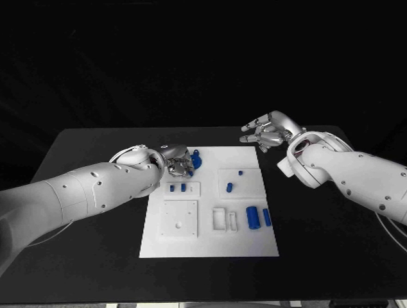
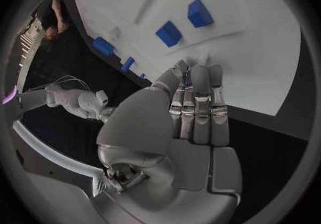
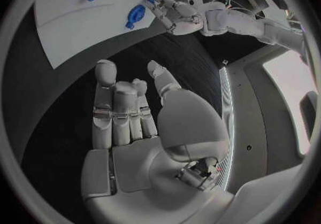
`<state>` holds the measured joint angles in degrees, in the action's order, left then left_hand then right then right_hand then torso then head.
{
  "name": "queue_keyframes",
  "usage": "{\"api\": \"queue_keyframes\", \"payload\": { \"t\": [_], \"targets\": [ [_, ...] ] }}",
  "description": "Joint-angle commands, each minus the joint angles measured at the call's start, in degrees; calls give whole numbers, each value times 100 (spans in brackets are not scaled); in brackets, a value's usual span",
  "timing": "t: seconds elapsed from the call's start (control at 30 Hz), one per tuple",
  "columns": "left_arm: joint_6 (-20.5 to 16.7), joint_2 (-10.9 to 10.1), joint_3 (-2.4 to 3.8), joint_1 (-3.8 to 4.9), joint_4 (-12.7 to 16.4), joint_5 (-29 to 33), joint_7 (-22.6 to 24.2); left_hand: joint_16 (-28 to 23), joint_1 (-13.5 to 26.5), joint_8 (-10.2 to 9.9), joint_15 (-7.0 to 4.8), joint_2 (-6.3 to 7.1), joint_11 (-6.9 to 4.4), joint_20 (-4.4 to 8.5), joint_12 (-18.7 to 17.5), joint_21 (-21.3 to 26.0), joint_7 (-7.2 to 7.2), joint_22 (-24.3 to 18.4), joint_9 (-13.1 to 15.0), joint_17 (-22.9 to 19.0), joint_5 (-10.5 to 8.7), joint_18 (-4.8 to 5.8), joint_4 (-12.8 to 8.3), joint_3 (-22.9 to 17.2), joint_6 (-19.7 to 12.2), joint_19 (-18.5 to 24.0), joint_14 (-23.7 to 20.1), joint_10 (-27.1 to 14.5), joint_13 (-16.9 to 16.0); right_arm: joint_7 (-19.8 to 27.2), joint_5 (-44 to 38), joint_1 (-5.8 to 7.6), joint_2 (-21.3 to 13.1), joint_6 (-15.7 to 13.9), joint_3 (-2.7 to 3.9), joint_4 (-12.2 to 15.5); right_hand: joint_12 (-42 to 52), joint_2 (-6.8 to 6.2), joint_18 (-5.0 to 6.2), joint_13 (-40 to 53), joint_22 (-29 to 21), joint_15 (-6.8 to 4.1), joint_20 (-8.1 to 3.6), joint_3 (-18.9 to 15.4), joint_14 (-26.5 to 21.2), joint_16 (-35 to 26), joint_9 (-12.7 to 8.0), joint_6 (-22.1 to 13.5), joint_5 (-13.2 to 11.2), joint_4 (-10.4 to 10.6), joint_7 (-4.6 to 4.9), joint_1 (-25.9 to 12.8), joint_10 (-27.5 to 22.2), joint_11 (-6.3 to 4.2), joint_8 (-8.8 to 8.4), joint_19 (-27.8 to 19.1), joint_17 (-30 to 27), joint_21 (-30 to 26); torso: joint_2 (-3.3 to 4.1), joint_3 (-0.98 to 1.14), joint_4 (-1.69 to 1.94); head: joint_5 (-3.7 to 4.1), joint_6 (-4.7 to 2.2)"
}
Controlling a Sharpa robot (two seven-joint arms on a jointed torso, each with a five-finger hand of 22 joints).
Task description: Assemble the parts on the task board
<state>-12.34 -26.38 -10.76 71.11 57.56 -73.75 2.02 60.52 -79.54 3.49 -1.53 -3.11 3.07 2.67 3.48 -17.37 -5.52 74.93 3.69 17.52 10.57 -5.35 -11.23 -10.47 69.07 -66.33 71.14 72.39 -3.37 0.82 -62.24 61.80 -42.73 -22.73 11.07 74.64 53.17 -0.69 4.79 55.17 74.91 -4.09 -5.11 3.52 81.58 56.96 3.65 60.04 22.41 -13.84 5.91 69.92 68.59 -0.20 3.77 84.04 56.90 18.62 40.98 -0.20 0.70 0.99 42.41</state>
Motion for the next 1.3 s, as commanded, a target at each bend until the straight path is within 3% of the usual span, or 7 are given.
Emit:
{"api": "queue_keyframes", "payload": {
  "t": [0.03,0.23,0.53,0.83,1.07,1.3],
  "targets": [
    [-12,-91,80,25,155,422,-14,20,23,12,-7,-53,-15,3,-19,-16,3,133,5,5,36,69,-24,-1,23,-29,30,41,6,44,-16,-2,-7,25,3,10,26,4,72,-10,183,-5,-15,21,18,3,-8,8,25,-17,19,-49,-8,-8,-24,191,10,-1,-4,3,4,-20,-5],
    [131,-362,204,104,465,626,-123,27,29,12,-8,-51,-15,2,-19,-30,3,131,5,8,29,69,-27,-4,23,-17,24,41,6,42,-15,-2,-28,30,3,15,26,4,72,-10,183,-5,-15,21,18,3,-8,8,25,-17,19,-49,-8,-8,-24,191,10,-1,3,3,11,-44,-21],
    [344,-760,241,179,740,700,-269,29,22,11,-7,-37,-14,3,-20,-36,3,130,4,9,27,72,-33,4,28,1,16,42,6,36,-14,-2,-62,34,3,24,36,4,72,-6,184,-5,-16,27,20,5,-8,11,38,-18,18,-56,-3,-9,-23,192,12,4,9,0,-1,-78,-16],
    [473,-840,231,186,710,642,-322,28,10,12,-6,-39,-13,2,-19,-38,1,129,4,8,29,70,-25,6,23,7,17,37,6,32,-14,-2,-69,38,3,30,36,4,72,-6,184,-5,-16,27,20,5,-8,11,38,-18,18,-56,-3,-9,-23,192,12,4,11,-4,-16,-126,-11],
    [444,-756,149,151,628,578,-318,27,3,11,-7,-42,-12,3,-20,-43,0,130,3,7,30,68,-24,4,24,7,16,34,6,34,-14,-2,-66,40,3,27,36,4,72,-6,184,-5,-16,27,20,5,-8,11,38,-18,18,-56,-3,-9,-23,192,12,4,11,-2,-16,-144,-19],
    [385,-661,107,87,520,546,-281,39,1,10,-6,-38,-9,1,-20,-59,-1,130,2,12,23,64,-18,5,11,0,26,25,6,34,-14,-2,-64,39,3,25,36,4,72,-6,184,-5,-16,27,20,5,-8,11,38,-18,18,-56,-3,-9,-23,192,12,4,11,1,-21,-135,-18]
  ]
}}
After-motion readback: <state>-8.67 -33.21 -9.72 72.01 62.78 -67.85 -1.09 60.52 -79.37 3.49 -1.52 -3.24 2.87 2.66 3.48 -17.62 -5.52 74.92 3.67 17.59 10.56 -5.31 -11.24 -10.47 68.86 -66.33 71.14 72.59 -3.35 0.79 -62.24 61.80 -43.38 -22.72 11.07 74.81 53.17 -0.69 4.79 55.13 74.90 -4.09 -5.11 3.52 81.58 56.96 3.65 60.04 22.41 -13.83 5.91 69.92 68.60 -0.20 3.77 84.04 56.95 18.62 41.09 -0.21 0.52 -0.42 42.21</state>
